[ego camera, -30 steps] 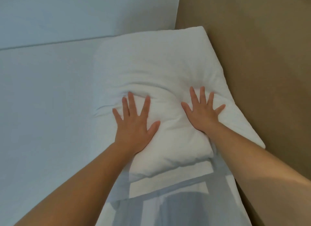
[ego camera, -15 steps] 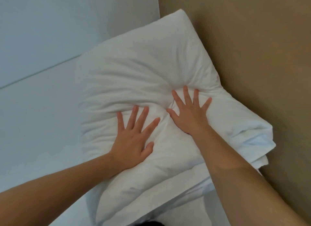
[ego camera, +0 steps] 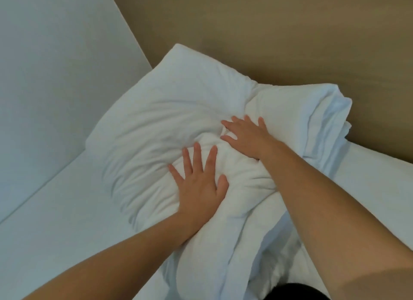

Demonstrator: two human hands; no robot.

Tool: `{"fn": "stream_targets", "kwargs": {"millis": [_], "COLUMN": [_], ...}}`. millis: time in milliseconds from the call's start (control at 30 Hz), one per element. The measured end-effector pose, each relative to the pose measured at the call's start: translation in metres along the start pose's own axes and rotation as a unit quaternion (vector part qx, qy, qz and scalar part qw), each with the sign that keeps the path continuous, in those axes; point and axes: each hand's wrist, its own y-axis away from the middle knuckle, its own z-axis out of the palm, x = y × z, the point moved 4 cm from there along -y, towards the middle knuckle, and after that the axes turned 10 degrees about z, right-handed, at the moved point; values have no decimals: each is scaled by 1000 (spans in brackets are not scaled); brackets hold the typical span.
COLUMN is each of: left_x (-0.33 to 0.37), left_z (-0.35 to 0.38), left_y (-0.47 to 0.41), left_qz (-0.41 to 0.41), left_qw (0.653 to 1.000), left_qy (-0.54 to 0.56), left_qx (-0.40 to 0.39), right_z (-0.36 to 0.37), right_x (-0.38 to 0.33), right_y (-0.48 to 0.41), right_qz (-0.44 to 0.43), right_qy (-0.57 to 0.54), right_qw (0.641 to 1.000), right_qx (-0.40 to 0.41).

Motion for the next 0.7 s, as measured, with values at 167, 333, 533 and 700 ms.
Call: {"fn": "stream_targets", "kwargs": {"millis": [167, 333, 533, 700], "left_x": [5, -5, -69, -72], "left_z": [-22, -47, -56, -47], "left_y": [2, 19, 24, 73], "left_qz": [26, 151, 253, 219], "left_qw": [997, 976, 957, 964], "left_qy": [68, 158, 120, 120], "left_qx": [-2, -15, 76, 88], "right_z": [-14, -29, -5, 28], "right_x": [-7, -27, -75, -97], "right_y": [81, 154, 232, 298], "right_qz": [98, 178, 266, 310], "right_qy": [-45, 7, -125, -402], "right_qw": [994, 983, 944, 829], "right_qx": [-5, 32, 152, 233]}}
